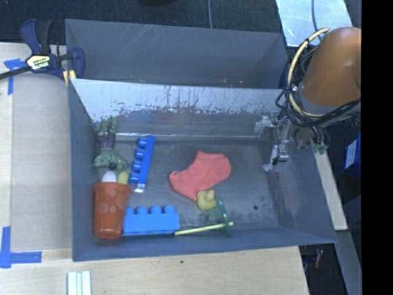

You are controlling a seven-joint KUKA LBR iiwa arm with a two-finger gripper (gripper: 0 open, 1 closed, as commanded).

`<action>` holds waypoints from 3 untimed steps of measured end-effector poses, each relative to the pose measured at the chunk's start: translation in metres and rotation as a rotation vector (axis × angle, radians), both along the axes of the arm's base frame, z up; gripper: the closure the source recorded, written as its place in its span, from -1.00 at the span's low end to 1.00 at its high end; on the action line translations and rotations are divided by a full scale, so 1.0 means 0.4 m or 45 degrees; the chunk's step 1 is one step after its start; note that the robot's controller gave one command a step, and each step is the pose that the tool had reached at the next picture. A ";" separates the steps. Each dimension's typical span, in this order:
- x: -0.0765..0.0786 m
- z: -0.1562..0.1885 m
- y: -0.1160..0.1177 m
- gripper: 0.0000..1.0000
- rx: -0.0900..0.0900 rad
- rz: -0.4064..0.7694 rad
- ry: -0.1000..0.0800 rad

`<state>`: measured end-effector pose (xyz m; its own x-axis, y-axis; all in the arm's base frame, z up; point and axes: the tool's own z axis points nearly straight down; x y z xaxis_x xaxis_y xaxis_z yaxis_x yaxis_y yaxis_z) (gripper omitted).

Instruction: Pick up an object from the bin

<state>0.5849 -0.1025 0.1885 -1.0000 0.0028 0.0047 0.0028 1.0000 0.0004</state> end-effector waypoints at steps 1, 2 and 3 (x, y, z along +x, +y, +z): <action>0.004 0.012 0.001 -1.00 -0.002 0.003 -0.011; 0.054 0.020 0.067 -1.00 -0.004 -0.127 -0.009; 0.088 0.020 0.157 -1.00 0.001 -0.104 -0.013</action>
Offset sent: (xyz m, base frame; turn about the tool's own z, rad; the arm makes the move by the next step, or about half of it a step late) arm 0.0409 0.0609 0.0104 0.1735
